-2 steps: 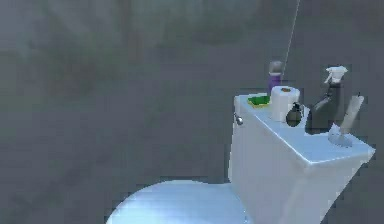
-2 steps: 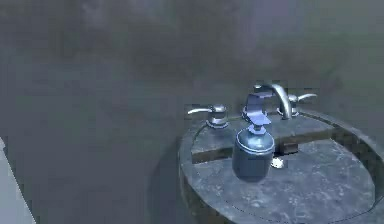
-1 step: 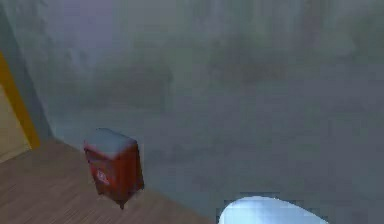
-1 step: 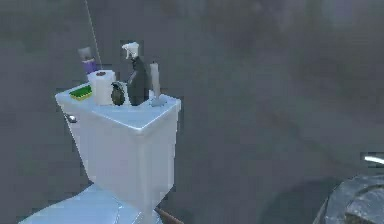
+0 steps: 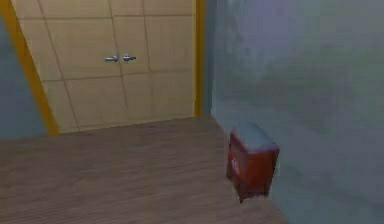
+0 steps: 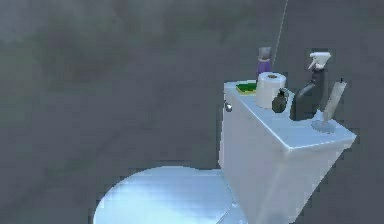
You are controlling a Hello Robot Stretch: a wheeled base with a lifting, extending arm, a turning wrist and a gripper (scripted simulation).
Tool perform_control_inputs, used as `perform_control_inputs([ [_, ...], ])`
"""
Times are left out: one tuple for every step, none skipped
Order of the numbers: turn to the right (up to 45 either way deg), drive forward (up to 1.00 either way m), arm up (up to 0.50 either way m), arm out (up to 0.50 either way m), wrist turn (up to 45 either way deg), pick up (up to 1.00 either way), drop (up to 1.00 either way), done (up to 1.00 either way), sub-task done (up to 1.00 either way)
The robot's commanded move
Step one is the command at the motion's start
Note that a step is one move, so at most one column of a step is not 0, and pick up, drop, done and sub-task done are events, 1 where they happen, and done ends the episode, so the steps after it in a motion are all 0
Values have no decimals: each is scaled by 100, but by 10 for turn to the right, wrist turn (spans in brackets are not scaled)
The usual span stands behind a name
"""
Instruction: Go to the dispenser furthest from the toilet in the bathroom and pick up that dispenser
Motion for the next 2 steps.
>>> perform_control_inputs([
  [-180,0,0,0,0,0,0,0,0],
  [0,20,0,0,0,0,0,0,0],
])
